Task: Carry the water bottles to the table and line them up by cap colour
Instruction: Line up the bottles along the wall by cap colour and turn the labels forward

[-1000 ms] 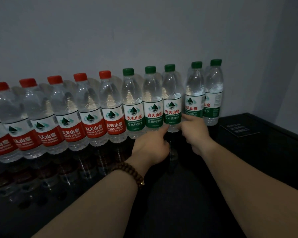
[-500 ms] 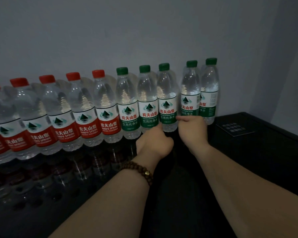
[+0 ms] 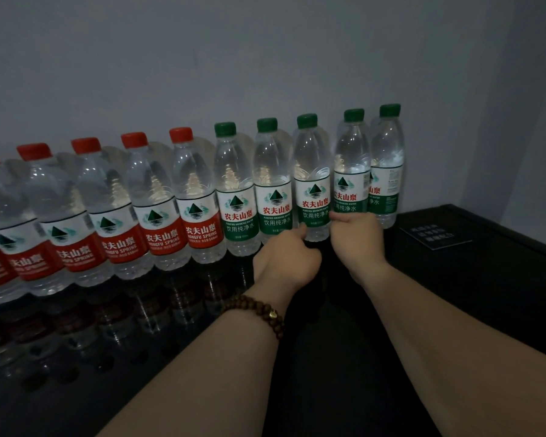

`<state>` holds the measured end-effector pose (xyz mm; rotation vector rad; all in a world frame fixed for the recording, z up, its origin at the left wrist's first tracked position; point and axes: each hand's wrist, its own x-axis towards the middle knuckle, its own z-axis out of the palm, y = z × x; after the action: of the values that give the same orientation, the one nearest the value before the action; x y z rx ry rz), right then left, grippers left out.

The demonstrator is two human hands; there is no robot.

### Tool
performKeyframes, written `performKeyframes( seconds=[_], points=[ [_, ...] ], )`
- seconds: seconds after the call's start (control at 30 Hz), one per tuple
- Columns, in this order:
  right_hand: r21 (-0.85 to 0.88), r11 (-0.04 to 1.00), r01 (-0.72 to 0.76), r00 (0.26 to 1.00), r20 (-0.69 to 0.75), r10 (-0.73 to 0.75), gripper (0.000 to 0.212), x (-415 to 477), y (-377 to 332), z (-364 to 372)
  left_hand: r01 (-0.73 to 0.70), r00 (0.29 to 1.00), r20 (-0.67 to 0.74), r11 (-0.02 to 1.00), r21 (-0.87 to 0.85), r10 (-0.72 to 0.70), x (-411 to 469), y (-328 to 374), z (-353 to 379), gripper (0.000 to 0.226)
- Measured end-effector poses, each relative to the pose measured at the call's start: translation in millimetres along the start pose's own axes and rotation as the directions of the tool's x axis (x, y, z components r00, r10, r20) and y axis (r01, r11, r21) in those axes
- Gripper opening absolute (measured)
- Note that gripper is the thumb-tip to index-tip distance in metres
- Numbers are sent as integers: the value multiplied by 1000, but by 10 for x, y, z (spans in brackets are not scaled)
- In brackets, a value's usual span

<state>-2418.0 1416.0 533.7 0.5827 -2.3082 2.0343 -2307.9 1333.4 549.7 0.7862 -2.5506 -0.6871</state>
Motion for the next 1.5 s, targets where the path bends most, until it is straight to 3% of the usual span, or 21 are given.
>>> performKeyframes(
  seconds=[0.13, 0.3, 0.6, 1.03, 1.2, 1.27, 1.33, 1.43, 1.5],
  points=[
    [2, 1000, 4, 1000, 5, -4, 45, 24, 23, 2, 2, 1000, -14, 1000, -20, -2, 1, 7, 4, 74],
    [-7, 1000, 9, 1000, 28, -9, 36, 44, 33, -1, 12, 1000, -15, 996, -93, -13, -20, 14, -6, 51],
    [-58, 998, 6, 997, 82, -2, 46, 17, -2, 14, 25, 1000, 2, 996, -80, -25, -31, 26, -24, 73],
    [-142, 990, 24, 992, 128, -6, 64, -56, -66, 1, 87, 987, -111, 962, -259, -119, -10, 15, -27, 51],
    [-126, 991, 49, 993, 113, -34, 56, -36, -42, 12, 95, 986, -114, 969, -229, -124, 23, -3, 21, 48],
    [-59, 996, 65, 997, 35, -63, 43, -17, -27, -3, 84, 986, -125, 974, -212, -112, 29, -8, 28, 45],
    [-18, 999, 50, 989, -139, -52, 35, 3, -34, -35, 82, 986, -128, 975, -209, -110, 23, -11, 26, 42],
    [-8, 1000, -29, 920, -392, 23, 36, 42, -36, -92, 76, 990, -102, 974, -215, -100, 17, -6, 29, 38],
    [70, 994, -79, 894, -435, 102, 34, 73, -52, -111, 40, 997, -58, 962, -270, -58, 24, 6, 52, 36]
  ],
)
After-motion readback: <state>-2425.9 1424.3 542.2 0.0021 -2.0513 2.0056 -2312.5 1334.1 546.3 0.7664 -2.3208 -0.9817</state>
